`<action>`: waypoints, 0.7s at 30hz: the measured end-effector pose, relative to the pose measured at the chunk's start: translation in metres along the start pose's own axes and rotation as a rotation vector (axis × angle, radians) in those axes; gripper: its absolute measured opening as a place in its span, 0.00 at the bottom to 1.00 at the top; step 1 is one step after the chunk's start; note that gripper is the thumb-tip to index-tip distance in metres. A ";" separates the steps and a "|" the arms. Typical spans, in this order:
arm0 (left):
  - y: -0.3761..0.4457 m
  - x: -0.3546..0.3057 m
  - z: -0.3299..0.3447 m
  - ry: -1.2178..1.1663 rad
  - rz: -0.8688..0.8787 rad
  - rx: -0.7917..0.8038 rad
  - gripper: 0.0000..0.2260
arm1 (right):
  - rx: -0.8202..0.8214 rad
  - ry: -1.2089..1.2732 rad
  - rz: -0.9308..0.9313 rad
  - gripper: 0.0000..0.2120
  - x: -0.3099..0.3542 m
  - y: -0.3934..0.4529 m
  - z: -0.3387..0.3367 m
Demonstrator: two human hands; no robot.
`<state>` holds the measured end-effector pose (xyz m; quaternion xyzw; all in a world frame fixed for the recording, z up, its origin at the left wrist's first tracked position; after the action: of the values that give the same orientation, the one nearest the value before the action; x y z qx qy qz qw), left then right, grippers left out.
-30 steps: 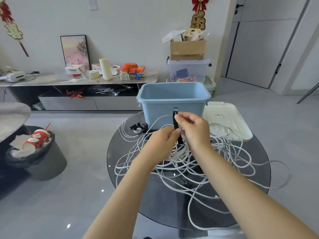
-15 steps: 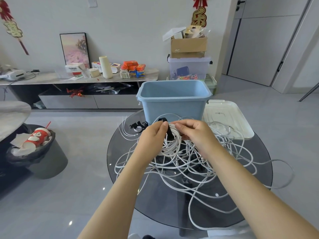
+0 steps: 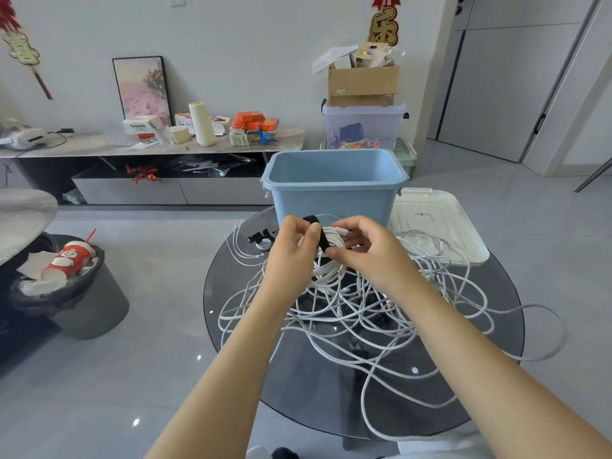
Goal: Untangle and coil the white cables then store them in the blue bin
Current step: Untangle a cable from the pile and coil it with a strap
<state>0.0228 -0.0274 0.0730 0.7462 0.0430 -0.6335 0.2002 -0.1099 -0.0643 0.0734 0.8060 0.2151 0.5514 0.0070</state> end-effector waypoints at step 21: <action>0.000 0.023 0.003 -0.122 -0.284 0.155 0.06 | -0.174 -0.205 -0.210 0.07 0.015 -0.007 -0.009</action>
<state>0.0247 -0.0328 0.0510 0.7060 0.0869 -0.7008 0.0528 -0.1157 -0.0547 0.0884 0.8273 0.2481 0.4792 0.1562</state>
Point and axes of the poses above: each hand's wrist, its own y-axis towards the middle knuckle, its own z-axis out of the palm, x = y × z, the point moved 10 cm from there along y, towards the middle knuckle, and after that the axes turned 5 degrees about -y, right-handed, at the moved point
